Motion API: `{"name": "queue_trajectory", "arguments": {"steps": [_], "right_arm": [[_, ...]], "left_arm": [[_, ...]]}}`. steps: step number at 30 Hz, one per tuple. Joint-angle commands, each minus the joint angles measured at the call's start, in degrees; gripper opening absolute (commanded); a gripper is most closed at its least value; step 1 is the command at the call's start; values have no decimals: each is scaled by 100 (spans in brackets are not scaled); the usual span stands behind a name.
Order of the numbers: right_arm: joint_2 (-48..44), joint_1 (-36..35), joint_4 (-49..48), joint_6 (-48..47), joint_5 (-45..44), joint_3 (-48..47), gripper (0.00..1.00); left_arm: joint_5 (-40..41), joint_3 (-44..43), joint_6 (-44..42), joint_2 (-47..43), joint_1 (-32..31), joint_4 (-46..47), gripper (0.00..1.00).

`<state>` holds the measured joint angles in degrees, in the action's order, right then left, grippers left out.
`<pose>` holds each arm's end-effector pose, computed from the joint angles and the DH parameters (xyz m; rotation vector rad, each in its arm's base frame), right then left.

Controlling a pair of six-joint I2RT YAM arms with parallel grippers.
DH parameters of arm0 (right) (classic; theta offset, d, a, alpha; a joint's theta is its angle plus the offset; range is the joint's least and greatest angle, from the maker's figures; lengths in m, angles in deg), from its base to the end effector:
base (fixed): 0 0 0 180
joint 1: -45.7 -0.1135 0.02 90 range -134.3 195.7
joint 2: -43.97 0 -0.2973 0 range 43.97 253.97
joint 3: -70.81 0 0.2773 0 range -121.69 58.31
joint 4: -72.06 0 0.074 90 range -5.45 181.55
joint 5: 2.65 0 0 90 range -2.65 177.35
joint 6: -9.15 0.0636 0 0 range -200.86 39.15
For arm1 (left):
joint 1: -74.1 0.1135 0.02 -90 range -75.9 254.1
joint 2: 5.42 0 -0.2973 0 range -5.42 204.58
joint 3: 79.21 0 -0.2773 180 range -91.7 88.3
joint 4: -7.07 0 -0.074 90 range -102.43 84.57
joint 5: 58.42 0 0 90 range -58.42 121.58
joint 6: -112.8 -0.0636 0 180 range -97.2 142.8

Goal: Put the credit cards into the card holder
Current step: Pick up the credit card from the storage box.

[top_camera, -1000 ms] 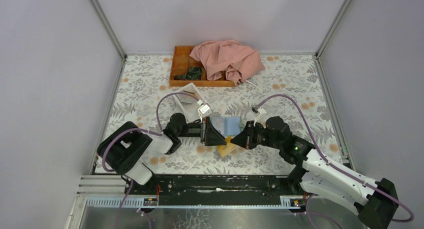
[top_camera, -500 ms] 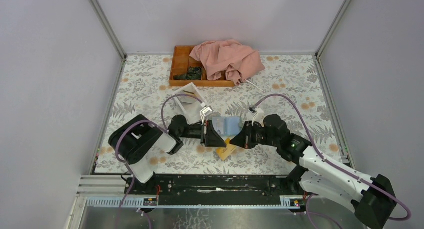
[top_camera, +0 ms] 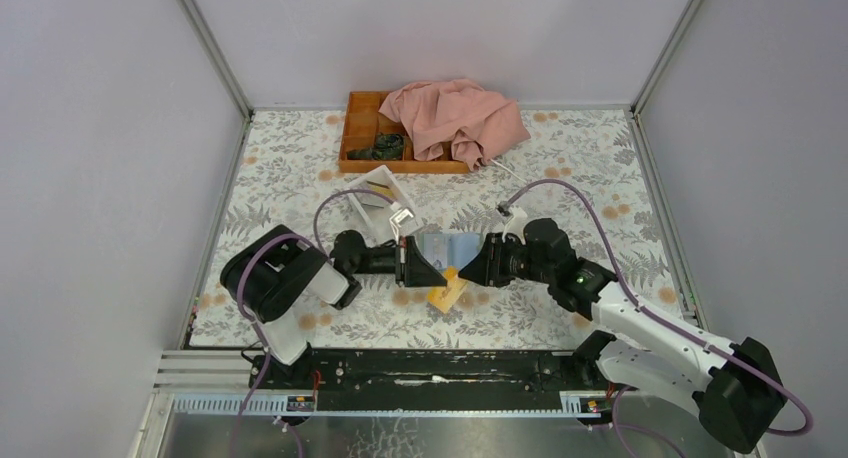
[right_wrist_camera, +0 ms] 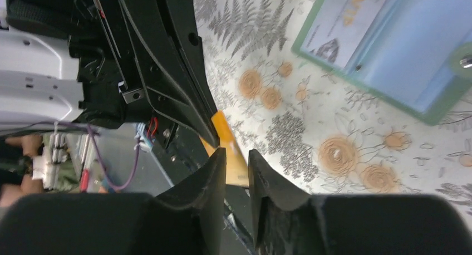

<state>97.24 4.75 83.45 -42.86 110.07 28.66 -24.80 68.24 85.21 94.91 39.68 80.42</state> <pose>0.1628 0.1738 0.2475 -0.3435 2.1384 1.2445 0.2067 -0.2058 0.1599 0.5499 1.8469 -1.9581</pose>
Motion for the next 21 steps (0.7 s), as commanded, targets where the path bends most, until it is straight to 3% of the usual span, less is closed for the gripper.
{"name": "queue_trajectory", "arguments": {"steps": [1, 7, 14, 21], "right_arm": [[-62, 34, 214, -467, -1079, -522, 34], [392, 39, 430, -855, -2268, -770, 44], [1456, 34, 428, -1138, -3200, -1146, 42], [2304, 34, 282, -1286, -3410, -1477, 39]], "left_arm": [[1041, 300, -99, -183, 432, 104, 0], [2329, 207, -72, -67, 477, -627, 0], [3249, -210, 6, 56, 436, -1630, 0], [4022, -602, -206, 141, 223, -2706, 0]]}}
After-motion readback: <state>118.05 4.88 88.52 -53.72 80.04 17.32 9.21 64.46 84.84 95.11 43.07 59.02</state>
